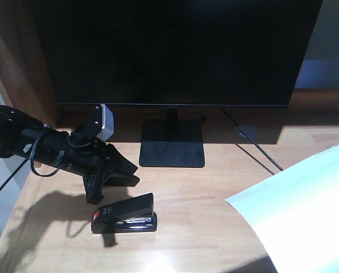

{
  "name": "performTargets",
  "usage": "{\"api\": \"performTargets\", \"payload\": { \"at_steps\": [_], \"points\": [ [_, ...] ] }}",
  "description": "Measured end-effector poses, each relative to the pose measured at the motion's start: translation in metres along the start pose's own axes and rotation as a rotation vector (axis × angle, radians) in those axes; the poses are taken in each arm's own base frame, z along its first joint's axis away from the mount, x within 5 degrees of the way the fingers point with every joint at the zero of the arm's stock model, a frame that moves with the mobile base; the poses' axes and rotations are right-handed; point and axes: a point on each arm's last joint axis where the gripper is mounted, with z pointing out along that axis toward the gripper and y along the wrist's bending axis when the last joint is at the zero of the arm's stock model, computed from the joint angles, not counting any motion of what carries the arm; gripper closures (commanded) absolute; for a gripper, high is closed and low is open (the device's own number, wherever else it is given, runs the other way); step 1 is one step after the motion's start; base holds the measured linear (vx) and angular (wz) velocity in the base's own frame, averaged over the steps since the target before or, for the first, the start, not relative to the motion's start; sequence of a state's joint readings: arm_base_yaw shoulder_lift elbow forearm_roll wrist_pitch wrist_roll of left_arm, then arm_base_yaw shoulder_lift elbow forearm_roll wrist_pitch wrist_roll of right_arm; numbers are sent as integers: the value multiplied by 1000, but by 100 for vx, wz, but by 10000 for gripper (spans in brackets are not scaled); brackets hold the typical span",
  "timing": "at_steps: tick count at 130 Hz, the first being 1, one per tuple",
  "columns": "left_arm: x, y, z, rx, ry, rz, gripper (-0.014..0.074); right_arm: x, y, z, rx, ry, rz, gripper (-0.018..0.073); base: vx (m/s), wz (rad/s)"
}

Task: Grab stapler and paper to desk for stapling

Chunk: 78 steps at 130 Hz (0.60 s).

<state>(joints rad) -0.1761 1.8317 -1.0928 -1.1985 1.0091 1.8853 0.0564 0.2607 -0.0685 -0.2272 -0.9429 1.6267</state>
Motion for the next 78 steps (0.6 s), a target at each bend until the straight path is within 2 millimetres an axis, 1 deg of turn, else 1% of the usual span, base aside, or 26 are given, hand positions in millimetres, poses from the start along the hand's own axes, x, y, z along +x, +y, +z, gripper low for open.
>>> {"api": "performTargets", "payload": {
  "at_steps": [13, 14, 59, 78],
  "points": [
    [-3, -2, -2, 11, -7, 8, 587, 0, 0, 0, 0, 0, 0, 566, 0, 0],
    [-3, -3, -2, 15, -8, 8, 606, 0, 0, 0, 0, 0, 0, 566, 0, 0],
    [-4, -6, -2, 45, -13, 11, 604, 0, 0, 0, 0, 0, 0, 566, 0, 0],
    [-6, -8, 4, 52, -7, 21, 604, 0, 0, 0, 0, 0, 0, 566, 0, 0]
  ]
}}
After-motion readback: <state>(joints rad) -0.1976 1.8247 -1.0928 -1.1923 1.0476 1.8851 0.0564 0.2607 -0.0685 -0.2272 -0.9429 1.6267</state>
